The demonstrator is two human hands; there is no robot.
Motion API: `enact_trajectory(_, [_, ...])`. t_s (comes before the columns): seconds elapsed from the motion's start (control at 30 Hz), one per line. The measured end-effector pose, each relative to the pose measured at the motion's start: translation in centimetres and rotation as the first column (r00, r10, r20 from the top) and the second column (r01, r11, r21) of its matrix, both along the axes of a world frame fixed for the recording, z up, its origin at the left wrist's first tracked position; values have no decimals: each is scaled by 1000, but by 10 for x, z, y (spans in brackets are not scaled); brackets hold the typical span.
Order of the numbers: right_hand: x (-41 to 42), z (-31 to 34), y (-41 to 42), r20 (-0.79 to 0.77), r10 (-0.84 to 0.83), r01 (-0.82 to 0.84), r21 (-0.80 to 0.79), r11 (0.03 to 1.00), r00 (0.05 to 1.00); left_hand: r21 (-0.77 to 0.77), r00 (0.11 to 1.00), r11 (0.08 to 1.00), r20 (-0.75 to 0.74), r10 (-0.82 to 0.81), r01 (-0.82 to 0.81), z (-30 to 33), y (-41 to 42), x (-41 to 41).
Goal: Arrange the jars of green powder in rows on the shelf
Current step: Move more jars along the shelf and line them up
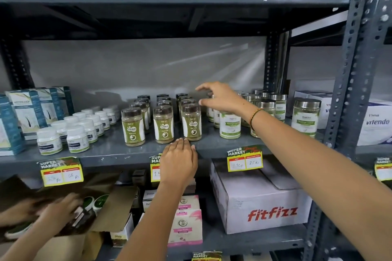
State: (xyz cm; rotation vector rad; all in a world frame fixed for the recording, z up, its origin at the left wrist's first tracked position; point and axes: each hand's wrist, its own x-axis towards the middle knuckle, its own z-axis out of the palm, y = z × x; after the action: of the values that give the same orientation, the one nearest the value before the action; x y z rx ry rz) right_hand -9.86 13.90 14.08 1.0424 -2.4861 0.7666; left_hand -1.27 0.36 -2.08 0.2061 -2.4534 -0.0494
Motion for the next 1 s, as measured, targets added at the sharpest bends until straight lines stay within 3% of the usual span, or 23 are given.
enact_trajectory(0.17, [10,3,38,-159,-92,91,-18,996,983,10,1000,1000,18,6,-6,4,3,2])
enact_trajectory(0.33, [4,14,105,-127,-298,302,13,953,946,38,1000,999,19,-14,13,5,3,2])
enact_trajectory(0.43, [-4,27,144,-83,-465,472,113,874,881,34,1000,999,22,-21,21,5,1,2])
enact_trajectory(0.6, [-17,29,182,-109,-683,673,337,659,723,29,1000,999,19,-19,18,4,0,1])
enact_trajectory(0.77, [-30,19,202,-81,-744,688,459,563,663,27,1000,999,1,-26,26,3,-1,-1])
enact_trajectory(1.0, [-45,10,204,-60,-741,692,414,591,669,16,1000,999,-12,-29,29,2,0,0])
